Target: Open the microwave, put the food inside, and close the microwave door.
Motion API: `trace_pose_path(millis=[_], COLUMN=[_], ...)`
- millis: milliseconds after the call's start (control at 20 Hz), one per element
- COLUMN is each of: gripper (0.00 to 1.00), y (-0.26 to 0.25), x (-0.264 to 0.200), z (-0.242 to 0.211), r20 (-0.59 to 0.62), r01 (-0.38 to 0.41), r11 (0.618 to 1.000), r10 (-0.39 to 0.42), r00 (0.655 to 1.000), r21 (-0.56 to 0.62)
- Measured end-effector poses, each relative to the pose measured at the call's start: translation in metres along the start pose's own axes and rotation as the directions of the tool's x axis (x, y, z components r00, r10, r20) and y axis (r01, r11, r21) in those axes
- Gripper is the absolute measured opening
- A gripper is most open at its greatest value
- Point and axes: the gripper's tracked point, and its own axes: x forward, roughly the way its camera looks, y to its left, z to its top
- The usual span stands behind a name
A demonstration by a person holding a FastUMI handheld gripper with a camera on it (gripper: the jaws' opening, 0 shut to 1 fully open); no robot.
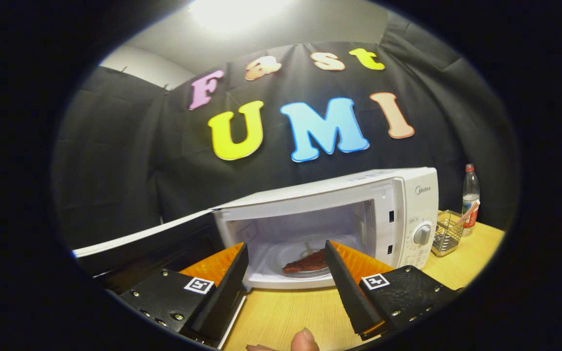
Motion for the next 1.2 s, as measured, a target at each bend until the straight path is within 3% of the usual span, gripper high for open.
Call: trace_pose_path(millis=[150, 250, 300, 400, 550, 700, 800, 900, 1100, 1200], gripper=[0.94, 0.94, 0.94, 0.9, 0.92, 0.91, 0.74, 0.48, 0.12, 0.11], y=[0.05, 0.097, 0.109, 0.141, 0.172, 0.204, 0.207, 0.205, 0.218, 0.216], x=[-0.077, -0.127, -0.144, -0.175, -0.199, -0.196, -0.186, -0.173, -0.155, -0.145], z=[0.012, 0.019, 0.022, 0.025, 0.02, -0.006, -0.014, -0.024, -0.056, -0.062], r20=[0.001, 0.018, 0.037, 0.054, 0.083, 0.017, 0.006, -0.007, -0.094, -0.104], r01=[-0.179, -0.346, -0.359, -0.454, -0.461, -0.501, -0.465, -0.427, -0.473, -0.448], r11=[0.984, 0.938, 0.933, 0.888, 0.879, 0.859, 0.877, 0.896, 0.873, 0.886], r10=[0.179, 0.346, 0.36, 0.458, 0.472, 0.505, 0.469, 0.429, 0.465, 0.438], r00=[0.984, 0.938, 0.932, 0.887, 0.878, 0.863, 0.883, 0.903, 0.881, 0.893], r21=[-0.015, 0.0, -0.014, -0.075, -0.122, -0.108, -0.117, -0.122, -0.116, -0.122])
